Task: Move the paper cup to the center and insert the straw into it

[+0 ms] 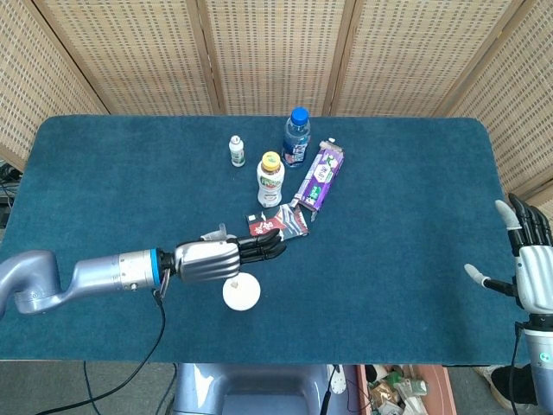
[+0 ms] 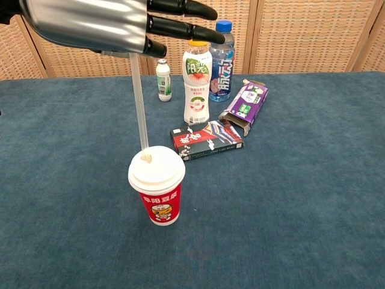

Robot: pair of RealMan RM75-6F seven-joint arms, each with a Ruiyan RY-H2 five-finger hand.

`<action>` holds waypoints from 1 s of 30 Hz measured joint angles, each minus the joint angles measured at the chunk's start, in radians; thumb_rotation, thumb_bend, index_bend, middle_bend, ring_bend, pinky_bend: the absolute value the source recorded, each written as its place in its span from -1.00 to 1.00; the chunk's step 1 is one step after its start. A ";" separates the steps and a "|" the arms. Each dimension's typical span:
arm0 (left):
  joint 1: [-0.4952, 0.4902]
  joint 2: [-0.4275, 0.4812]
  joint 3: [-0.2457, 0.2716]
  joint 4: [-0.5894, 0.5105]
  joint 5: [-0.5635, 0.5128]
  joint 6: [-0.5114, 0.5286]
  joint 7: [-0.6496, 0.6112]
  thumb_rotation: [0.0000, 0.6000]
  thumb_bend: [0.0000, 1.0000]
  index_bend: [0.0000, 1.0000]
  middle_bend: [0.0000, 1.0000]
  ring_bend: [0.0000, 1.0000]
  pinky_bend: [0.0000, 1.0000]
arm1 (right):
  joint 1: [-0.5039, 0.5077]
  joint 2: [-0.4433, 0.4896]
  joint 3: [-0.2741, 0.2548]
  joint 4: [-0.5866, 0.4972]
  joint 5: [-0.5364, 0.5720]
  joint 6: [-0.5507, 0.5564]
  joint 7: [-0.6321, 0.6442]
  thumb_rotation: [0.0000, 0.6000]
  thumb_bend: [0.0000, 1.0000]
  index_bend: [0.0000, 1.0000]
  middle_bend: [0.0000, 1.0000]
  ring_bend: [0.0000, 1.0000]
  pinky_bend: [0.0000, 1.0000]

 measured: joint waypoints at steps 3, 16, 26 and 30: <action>-0.003 -0.005 0.001 -0.005 0.009 -0.012 0.017 1.00 -0.27 0.22 -1.00 -1.00 -1.00 | 0.000 0.000 0.000 0.000 0.000 0.000 0.001 1.00 -1.00 -1.00 -1.00 -1.00 -1.00; -0.015 -0.037 0.009 -0.027 0.016 -0.074 0.054 1.00 -0.27 0.22 -1.00 -1.00 -1.00 | -0.002 0.003 0.001 0.000 -0.003 0.002 0.007 1.00 -1.00 -1.00 -1.00 -1.00 -1.00; -0.024 -0.091 0.032 -0.031 0.027 -0.129 0.081 1.00 -0.27 0.22 -1.00 -1.00 -1.00 | -0.004 0.006 0.001 -0.002 -0.005 0.004 0.014 1.00 -1.00 -1.00 -1.00 -1.00 -1.00; -0.023 -0.111 0.042 -0.027 0.030 -0.144 0.092 1.00 -0.27 0.22 -1.00 -1.00 -1.00 | -0.005 0.008 0.002 -0.002 -0.004 0.004 0.017 1.00 -1.00 -1.00 -1.00 -1.00 -1.00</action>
